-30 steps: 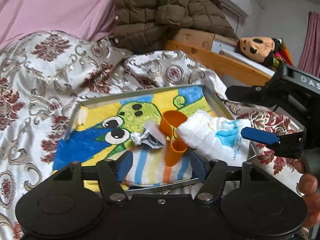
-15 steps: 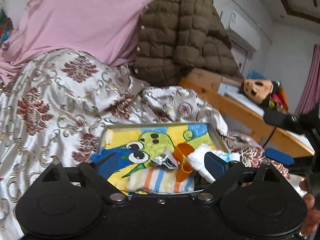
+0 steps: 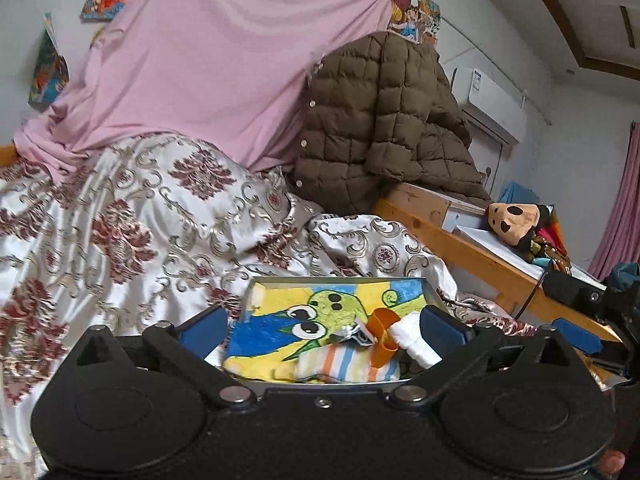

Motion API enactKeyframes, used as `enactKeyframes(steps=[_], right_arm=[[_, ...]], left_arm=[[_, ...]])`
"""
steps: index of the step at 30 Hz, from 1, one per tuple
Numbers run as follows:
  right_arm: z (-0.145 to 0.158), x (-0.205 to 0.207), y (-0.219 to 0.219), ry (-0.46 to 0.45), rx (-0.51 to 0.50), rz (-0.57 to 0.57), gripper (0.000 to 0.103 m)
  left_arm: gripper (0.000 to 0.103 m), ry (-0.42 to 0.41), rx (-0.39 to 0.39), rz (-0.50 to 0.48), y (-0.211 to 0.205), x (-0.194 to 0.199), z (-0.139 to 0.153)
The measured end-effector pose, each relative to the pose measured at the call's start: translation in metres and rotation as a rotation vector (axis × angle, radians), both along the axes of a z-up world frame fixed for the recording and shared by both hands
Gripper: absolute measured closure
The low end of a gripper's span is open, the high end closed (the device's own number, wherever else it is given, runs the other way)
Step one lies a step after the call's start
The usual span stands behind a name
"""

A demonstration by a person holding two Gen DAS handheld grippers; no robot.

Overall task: Organize soft objects
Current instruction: 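Withdraw both open tools from the tray back over the pile, then move the left tool to the grey drawstring pouch while the right tool approaches the blue-white packet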

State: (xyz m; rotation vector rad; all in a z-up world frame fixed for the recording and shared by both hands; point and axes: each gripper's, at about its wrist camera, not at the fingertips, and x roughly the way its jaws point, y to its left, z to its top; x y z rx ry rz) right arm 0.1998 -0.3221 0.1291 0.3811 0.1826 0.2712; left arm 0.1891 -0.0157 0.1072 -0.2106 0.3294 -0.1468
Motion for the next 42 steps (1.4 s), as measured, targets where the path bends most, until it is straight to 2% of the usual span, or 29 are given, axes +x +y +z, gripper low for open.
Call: enactKeyframes(steps=[7,21,30,38,42], right_arm=[[0.001,-0.051,0.036,-0.018,-0.085,0.021,0.0],[-0.005,-0.137,0.083,-0.007,-0.142,0.032,0.0],[-0.021,-0.169,0.107,0.092,-0.223,0.039,0.001],[-0.034,-0.171,0.128,0.182,-0.314,0.027,0.001],[-0.042,-0.166,0.136,0.229,-0.35,0.018,0.001]], left_arm=[[0.001,-0.019,0.021,0.013,0.017,-0.038,-0.002],[0.001,0.001,0.094,0.021,0.048,-0.1,-0.011],[0.001,0.056,0.127,0.021,0.055,-0.121,-0.036],[0.001,0.119,0.223,-0.01,0.047,-0.126,-0.056],[0.001,0.136,0.237,-0.003,0.047,-0.126,-0.06]])
